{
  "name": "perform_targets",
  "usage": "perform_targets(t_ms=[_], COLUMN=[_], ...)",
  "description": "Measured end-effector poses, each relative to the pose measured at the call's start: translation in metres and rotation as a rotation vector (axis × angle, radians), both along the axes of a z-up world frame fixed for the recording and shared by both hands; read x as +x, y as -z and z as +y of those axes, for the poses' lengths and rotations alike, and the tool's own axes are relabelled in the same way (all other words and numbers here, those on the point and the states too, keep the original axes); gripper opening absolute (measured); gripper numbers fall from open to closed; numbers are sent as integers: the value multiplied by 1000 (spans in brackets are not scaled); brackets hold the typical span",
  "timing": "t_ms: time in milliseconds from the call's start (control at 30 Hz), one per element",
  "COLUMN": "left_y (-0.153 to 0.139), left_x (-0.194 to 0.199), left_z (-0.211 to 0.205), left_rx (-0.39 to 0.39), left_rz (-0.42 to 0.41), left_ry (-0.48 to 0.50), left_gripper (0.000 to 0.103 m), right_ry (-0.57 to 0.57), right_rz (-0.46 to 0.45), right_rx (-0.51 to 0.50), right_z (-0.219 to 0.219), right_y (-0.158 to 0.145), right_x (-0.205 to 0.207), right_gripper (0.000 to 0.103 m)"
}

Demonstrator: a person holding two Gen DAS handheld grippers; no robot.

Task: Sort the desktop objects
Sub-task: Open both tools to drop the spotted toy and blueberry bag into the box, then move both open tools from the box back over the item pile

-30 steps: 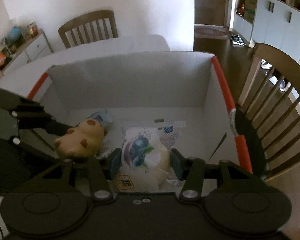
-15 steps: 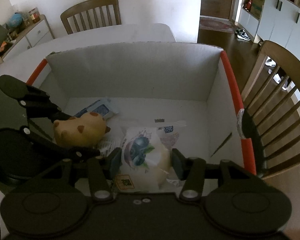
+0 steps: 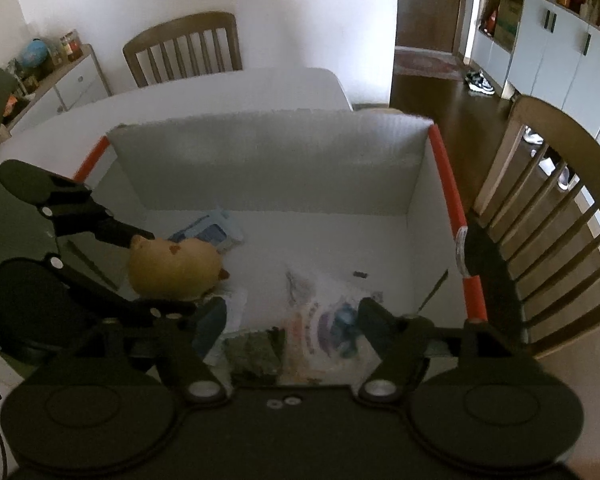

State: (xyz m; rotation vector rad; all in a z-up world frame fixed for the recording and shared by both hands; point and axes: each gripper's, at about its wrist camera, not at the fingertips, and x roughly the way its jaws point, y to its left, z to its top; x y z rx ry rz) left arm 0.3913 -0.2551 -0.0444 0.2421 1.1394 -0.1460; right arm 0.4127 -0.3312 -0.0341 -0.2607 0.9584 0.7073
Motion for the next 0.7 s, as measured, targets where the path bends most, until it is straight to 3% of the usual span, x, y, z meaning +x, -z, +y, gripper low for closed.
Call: perform_targets(t_ms=[133, 200, 700], left_y=[-9, -8, -40], left_x=[-9, -7, -48], left_z=[4, -5, 12], left_rx=[-9, -7, -89], left_rz=[-18, -27, -114], left_ry=[-8, -7, -52], left_gripper=[67, 76, 78], right_ry=[-8, -13, -42], right_rz=[-27, -38, -114], right_rx=[19, 31, 108], right_z=[-1, -3, -6], right_y=[-13, -19, -60], right_x=[-7, -10, -46], right_gripper=[79, 82, 96])
